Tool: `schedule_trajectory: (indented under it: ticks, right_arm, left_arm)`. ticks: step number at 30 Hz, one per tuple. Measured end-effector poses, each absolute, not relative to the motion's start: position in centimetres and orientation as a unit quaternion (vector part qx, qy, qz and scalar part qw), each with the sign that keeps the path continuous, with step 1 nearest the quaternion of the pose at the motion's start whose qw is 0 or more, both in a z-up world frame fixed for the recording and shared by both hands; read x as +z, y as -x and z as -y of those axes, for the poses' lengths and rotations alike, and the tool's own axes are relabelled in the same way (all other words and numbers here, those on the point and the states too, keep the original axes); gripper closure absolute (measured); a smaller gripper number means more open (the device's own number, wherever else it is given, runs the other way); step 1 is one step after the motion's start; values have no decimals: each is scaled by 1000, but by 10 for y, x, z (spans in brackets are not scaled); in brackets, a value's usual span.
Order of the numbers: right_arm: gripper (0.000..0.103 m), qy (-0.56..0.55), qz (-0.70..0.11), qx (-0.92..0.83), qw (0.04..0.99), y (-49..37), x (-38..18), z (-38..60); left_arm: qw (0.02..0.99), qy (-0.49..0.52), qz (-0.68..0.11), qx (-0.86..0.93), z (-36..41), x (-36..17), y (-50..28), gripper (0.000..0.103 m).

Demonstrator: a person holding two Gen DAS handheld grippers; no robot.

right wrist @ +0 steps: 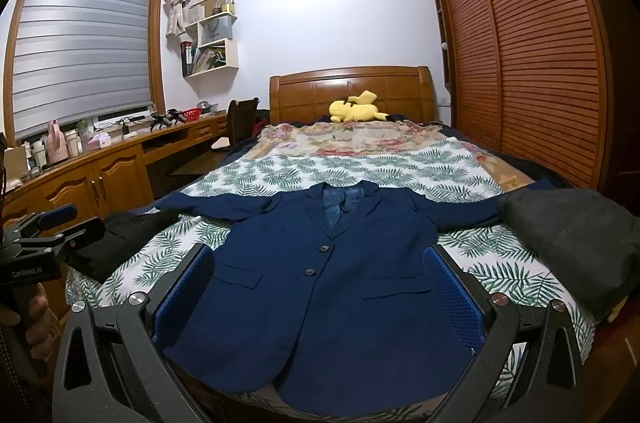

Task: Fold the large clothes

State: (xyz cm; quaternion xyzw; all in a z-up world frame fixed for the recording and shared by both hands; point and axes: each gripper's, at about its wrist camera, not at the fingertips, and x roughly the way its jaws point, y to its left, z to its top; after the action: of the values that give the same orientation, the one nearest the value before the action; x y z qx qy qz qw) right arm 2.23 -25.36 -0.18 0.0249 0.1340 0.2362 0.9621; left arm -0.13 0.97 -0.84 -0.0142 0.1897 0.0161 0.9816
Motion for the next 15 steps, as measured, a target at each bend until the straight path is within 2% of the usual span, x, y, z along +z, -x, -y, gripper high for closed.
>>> schedule_trajectory:
  ticks: [15]
  right_arm:
    - [0,-26,-133,236,962,-21,-2,253]
  left_arm:
    - [982,13,-189,18,-6,-7,-1,0]
